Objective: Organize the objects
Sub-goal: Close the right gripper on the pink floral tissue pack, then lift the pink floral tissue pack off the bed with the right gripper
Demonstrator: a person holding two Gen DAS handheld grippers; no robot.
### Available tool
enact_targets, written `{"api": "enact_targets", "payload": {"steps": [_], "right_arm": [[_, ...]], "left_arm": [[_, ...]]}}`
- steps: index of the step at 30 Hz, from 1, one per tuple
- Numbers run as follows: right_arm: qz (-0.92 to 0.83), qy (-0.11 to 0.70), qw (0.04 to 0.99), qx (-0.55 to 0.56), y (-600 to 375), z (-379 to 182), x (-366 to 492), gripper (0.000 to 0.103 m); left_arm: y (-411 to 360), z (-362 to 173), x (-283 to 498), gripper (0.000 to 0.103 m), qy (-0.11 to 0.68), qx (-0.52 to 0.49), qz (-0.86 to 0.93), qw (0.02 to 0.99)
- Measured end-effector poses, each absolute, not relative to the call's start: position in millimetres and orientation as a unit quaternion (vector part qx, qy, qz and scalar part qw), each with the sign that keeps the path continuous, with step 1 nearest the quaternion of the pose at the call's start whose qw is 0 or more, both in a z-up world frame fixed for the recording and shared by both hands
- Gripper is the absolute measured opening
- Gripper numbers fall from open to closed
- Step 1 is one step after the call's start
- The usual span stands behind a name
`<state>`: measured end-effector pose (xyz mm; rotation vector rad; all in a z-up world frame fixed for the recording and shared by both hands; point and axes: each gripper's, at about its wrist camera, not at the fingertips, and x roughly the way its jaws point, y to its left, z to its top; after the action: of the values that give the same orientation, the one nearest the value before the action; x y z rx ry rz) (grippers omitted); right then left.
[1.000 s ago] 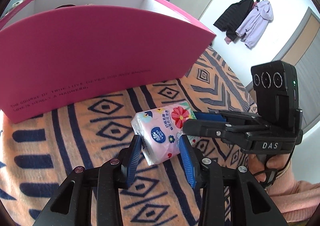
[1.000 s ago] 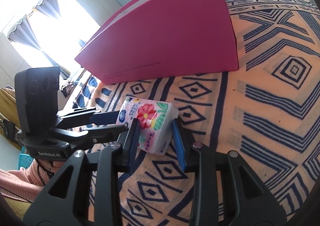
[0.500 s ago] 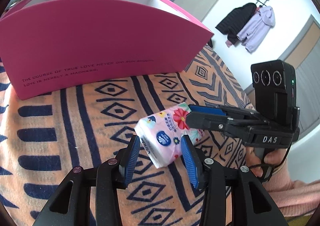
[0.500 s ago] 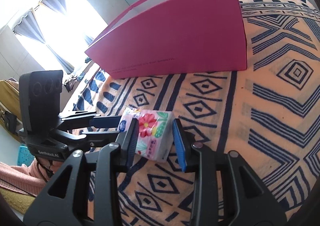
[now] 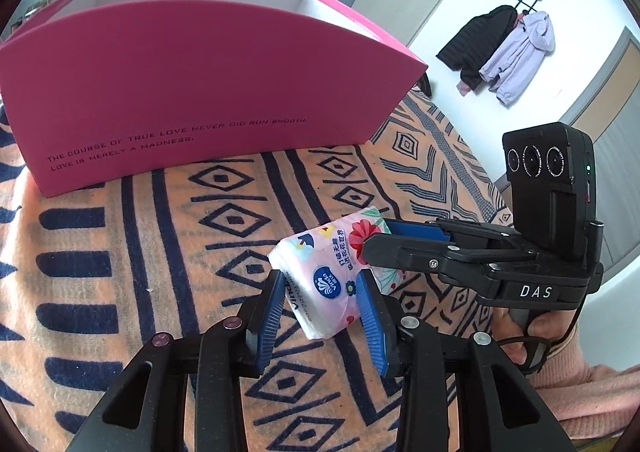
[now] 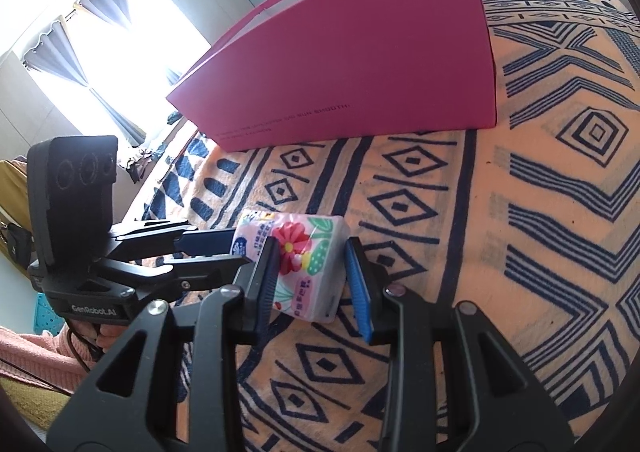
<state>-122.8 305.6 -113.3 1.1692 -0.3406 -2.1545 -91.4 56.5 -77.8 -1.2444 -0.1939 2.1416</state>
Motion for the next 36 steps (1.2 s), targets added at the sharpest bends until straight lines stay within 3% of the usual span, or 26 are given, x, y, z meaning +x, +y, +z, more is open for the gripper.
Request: {"api": "enact_targets", "payload": {"steps": [36], "right_arm": [[-0.86, -0.103, 0.319, 0.385, 298, -65, -106, 0.037]], "left_arm": [[50, -35, -79, 0.036, -0.062, -0.414, 0.848, 0.324]]}}
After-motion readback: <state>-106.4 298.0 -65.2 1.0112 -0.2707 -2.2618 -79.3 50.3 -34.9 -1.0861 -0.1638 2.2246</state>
